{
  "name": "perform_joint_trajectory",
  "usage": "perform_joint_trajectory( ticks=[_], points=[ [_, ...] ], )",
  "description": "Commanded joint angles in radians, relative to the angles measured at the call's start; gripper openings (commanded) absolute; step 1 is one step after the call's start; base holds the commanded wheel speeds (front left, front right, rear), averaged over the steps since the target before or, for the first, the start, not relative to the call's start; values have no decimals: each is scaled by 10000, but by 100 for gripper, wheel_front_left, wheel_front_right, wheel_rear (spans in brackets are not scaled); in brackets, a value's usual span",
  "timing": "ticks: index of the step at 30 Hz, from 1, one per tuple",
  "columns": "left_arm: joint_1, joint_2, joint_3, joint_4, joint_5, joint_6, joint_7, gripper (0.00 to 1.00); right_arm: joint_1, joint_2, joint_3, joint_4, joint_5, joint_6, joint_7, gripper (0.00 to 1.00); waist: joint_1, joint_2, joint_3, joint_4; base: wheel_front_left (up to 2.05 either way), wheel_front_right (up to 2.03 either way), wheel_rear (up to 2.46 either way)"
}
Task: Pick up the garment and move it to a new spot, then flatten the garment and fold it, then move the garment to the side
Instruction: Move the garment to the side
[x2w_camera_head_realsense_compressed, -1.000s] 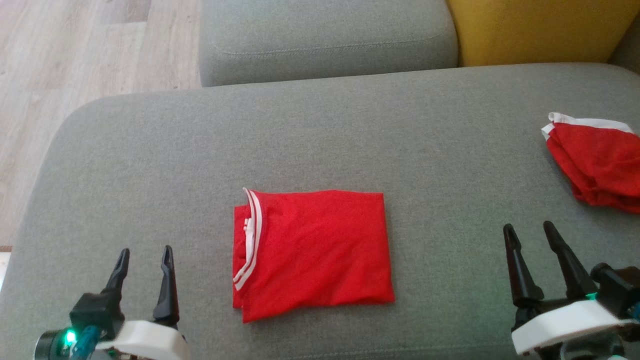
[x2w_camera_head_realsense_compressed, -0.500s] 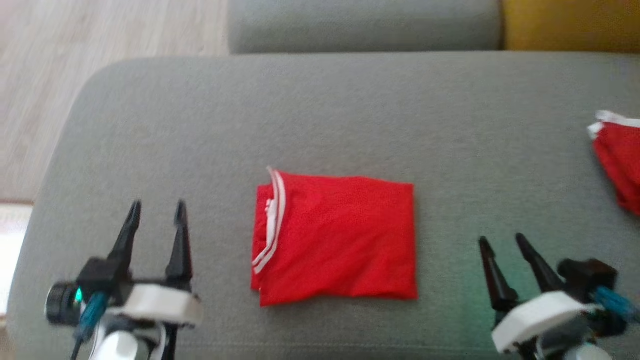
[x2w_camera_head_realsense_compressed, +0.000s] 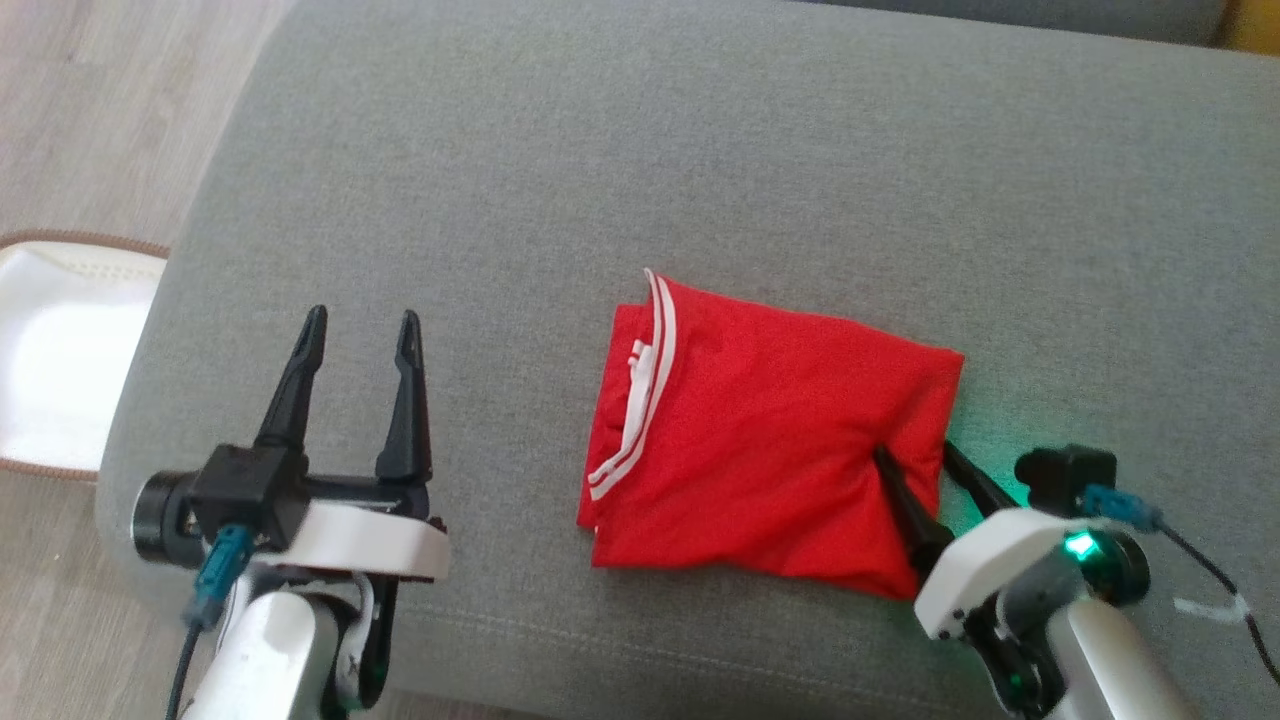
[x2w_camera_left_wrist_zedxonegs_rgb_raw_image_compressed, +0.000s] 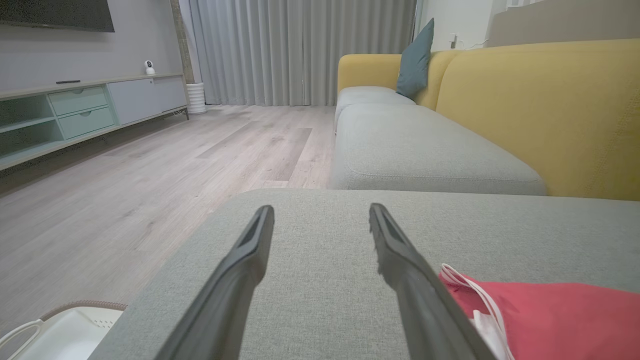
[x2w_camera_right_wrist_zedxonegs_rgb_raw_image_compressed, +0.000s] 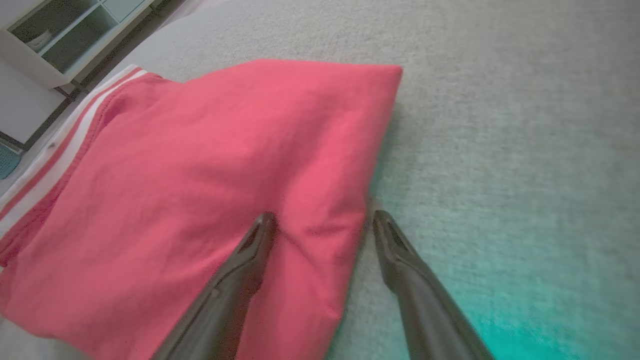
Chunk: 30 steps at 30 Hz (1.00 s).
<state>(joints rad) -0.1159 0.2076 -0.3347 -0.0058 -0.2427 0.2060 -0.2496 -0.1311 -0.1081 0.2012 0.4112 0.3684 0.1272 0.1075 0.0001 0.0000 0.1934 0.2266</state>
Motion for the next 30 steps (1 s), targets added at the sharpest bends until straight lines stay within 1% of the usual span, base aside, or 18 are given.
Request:
perform_joint_trajectory(
  ticks=[1,2,4,7,10,14,19,25,30],
  points=[
    [-472,53,494,-373,115,-50,-120,100,-201,23,374,0,94,35,146,100,-1,0,80,65,0,0,0],
    [-454,9,565,-383,162,-102,-120,100,-254,36,466,94,202,35,228,84,-1,0,104,48,0,0,0],
    [-407,-64,707,-399,246,-209,-120,100,-359,22,625,158,299,35,283,0,-1,0,137,-12,0,0,0],
    [-315,-125,879,-398,404,-331,-121,100,-479,-87,852,27,245,35,169,0,-1,0,148,-227,0,0,0],
    [-250,-143,1014,-411,556,-446,-121,100,-532,-212,988,-280,15,35,-40,0,-1,0,170,-631,0,0,0],
    [-219,-141,1147,-501,713,-593,-121,100,-645,-409,1156,-755,-216,35,-143,0,-1,0,287,-1538,0,0,0],
    [-495,-229,1053,-527,815,-926,-121,100,-978,-828,1172,-1026,-122,35,-172,0,-1,0,579,-2759,0,0,0],
    [-977,-276,830,-575,1017,-1211,-121,100,-2080,-1681,1272,-840,-126,35,-384,0,-1,0,1320,-4138,0,0,0],
    [-1417,-122,580,-568,1225,-1428,-45,100,-3441,-2019,1095,-195,53,35,-870,0,-1,0,1955,-4885,0,0,0]
  ],
)
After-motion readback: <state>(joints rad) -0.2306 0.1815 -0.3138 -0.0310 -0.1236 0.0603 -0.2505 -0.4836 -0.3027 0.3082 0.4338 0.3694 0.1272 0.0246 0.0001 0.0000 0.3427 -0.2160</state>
